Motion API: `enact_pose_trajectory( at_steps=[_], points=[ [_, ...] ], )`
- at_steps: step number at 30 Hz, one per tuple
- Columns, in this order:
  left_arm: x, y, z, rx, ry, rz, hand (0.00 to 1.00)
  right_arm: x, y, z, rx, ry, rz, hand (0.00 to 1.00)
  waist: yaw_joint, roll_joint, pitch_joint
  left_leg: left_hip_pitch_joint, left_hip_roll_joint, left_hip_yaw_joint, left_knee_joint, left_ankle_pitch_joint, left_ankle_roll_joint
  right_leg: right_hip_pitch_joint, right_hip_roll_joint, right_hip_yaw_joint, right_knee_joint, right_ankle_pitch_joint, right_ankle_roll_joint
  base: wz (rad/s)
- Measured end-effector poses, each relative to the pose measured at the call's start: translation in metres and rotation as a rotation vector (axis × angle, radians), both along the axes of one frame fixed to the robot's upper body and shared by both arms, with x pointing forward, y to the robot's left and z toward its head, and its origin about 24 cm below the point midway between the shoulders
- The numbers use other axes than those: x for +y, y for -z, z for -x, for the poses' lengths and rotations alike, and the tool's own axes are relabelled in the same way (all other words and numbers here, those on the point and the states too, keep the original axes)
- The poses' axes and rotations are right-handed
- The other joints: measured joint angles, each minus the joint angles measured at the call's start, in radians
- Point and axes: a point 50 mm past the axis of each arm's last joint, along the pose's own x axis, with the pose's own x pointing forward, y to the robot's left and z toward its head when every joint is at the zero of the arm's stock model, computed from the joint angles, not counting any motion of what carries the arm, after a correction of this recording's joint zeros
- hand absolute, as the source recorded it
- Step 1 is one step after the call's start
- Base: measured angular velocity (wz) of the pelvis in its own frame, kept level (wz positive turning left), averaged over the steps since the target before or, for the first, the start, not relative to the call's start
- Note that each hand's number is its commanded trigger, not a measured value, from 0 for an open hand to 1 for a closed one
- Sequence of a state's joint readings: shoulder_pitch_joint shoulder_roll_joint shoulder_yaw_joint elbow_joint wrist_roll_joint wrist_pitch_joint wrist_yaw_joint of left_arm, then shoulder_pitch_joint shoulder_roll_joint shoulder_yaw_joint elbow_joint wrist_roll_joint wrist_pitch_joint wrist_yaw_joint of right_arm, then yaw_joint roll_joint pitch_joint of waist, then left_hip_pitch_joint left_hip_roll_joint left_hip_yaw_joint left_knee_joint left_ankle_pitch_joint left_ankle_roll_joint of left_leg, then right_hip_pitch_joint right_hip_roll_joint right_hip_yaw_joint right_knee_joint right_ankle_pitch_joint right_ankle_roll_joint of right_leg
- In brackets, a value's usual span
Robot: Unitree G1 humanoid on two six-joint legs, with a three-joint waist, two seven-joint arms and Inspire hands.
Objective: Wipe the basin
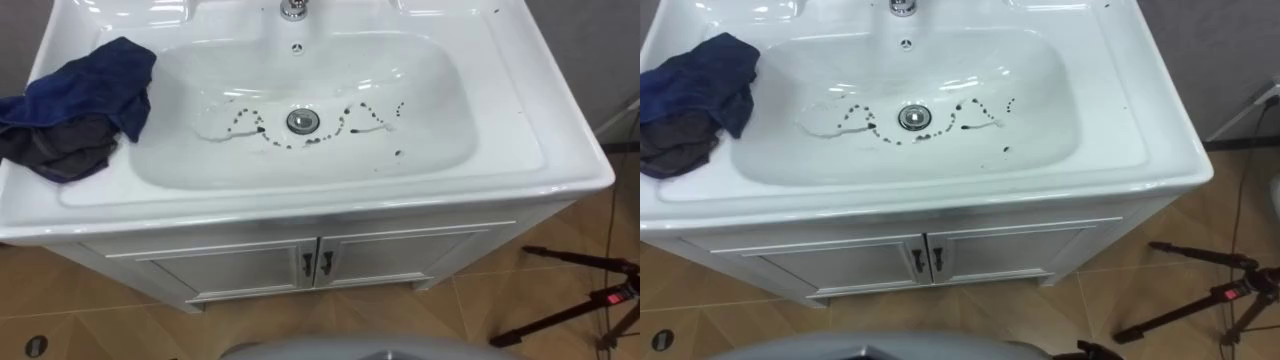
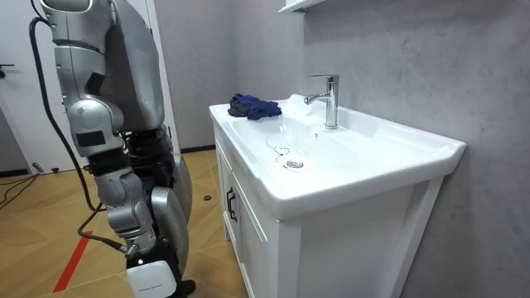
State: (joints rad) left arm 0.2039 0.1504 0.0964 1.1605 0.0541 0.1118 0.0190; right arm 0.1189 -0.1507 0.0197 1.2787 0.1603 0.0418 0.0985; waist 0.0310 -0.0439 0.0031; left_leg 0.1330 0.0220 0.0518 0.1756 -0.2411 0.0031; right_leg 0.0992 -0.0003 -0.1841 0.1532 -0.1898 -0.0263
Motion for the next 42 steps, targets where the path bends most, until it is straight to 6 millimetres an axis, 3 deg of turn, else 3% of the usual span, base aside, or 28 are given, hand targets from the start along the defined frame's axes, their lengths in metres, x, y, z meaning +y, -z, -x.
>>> enact_pose_trajectory(
  at_steps=[16,33,39,42],
  points=[
    [-0.001,0.0,-0.009,-0.031,0.006,0.004,0.0,-0.001,0.0,-0.002,-0.015,-0.008,0.003,0.0,-0.004,0.013,-0.0038,-0.001,0.0,0.002,-0.01,0.0,0.0,-0.004,0.003,0.005,0.0,0.0,0.0,0.0],
    [0.0,-0.001,-0.012,-0.075,-0.022,-0.041,0.0,-0.001,-0.001,-0.003,-0.034,-0.013,0.009,0.0,-0.002,0.017,-0.0006,0.003,0.001,0.021,-0.012,0.0,0.0,-0.013,0.006,0.032,0.004,0.0,0.001,-0.02],
    [0.012,-0.005,-0.015,-0.156,-0.309,-0.131,0.0,-0.003,-0.001,-0.003,-0.035,-0.012,0.014,0.0,0.007,0.026,-0.0013,0.002,0.002,0.02,-0.014,0.0,0.0,-0.011,0.007,0.023,0.004,0.002,0.0,0.0],
    [0.031,-0.013,-0.021,-0.228,-0.483,-0.244,0.0,-0.008,-0.002,-0.001,-0.03,-0.02,0.037,0.0,0.021,0.038,0.0024,0.007,0.001,0.021,-0.014,0.0,0.0,-0.004,0.005,0.02,0.003,0.002,0.0,-0.02]
  ],
)
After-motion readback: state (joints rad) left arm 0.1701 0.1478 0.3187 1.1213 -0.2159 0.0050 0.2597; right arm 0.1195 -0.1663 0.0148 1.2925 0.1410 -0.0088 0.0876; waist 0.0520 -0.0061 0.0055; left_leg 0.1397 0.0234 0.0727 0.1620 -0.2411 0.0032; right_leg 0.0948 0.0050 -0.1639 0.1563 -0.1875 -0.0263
